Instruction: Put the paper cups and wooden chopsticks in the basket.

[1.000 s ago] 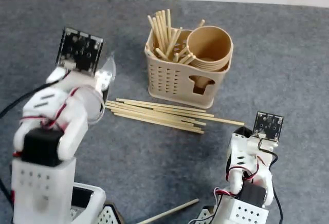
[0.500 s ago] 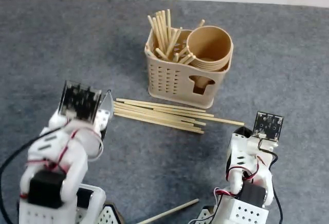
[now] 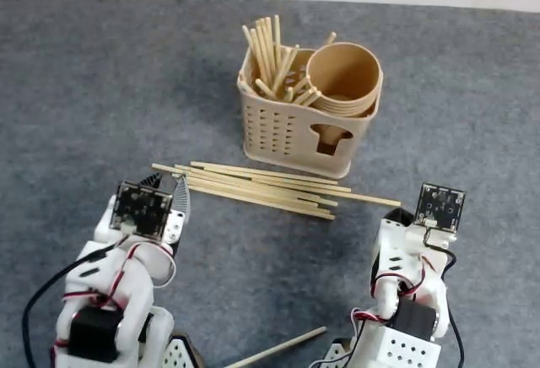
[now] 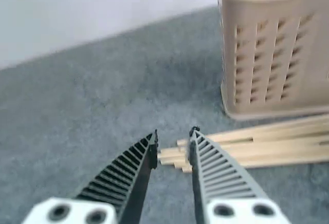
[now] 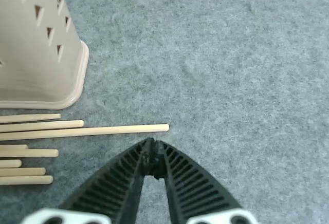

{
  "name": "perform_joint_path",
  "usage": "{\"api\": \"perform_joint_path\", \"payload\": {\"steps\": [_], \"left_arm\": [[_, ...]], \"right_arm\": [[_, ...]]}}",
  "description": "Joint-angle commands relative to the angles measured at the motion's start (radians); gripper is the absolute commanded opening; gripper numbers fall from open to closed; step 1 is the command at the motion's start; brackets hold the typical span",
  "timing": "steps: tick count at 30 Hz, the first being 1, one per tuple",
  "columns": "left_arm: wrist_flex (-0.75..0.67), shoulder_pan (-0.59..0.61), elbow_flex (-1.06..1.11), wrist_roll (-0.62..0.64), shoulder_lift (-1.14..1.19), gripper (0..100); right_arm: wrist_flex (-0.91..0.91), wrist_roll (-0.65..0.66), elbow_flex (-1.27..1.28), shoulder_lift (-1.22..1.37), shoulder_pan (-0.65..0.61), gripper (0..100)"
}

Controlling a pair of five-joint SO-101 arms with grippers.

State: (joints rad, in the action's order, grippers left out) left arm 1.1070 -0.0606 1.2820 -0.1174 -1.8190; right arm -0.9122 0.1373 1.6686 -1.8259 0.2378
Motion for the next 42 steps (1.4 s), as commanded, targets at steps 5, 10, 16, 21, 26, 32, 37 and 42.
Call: {"api": "perform_joint_path", "payload": {"steps": [5, 10, 16, 21, 26, 32, 37, 42], "left_arm": [[-0.023, 0.013, 0.125, 0.006, 0.001, 12], [-0.023, 0.030, 0.239, 0.005, 0.001, 12], [-0.025, 0.097, 0.371, 0.003, 0.001, 12], [-0.017, 0.174, 0.415, 0.003, 0.002, 12], [-0.017, 0.262, 0.415, 0.005, 0.008, 12], [-0.014, 0.289, 0.415, 0.008, 0.010, 12], [0.169, 0.289, 0.415, 0.008, 0.010, 12], [0.244, 0.288, 0.414, 0.006, 0.004, 12]], "right_arm": [[0.022, -0.003, 0.097, -0.012, 0.071, 0.5], [0.018, -0.009, 0.096, -0.012, 0.094, 0.5], [0.015, -0.003, 0.012, -0.007, -0.019, 0.9], [-0.088, -0.003, -0.163, -0.004, -0.120, 0.9], [-0.202, -0.003, -0.395, -0.001, -0.285, 0.9], [-0.226, -0.005, -0.555, 0.073, -0.446, 0.9], [-0.231, -0.005, -0.708, 0.392, -0.544, 0.9], [-0.225, -0.003, -0.835, 0.661, -0.621, 0.9]]}}
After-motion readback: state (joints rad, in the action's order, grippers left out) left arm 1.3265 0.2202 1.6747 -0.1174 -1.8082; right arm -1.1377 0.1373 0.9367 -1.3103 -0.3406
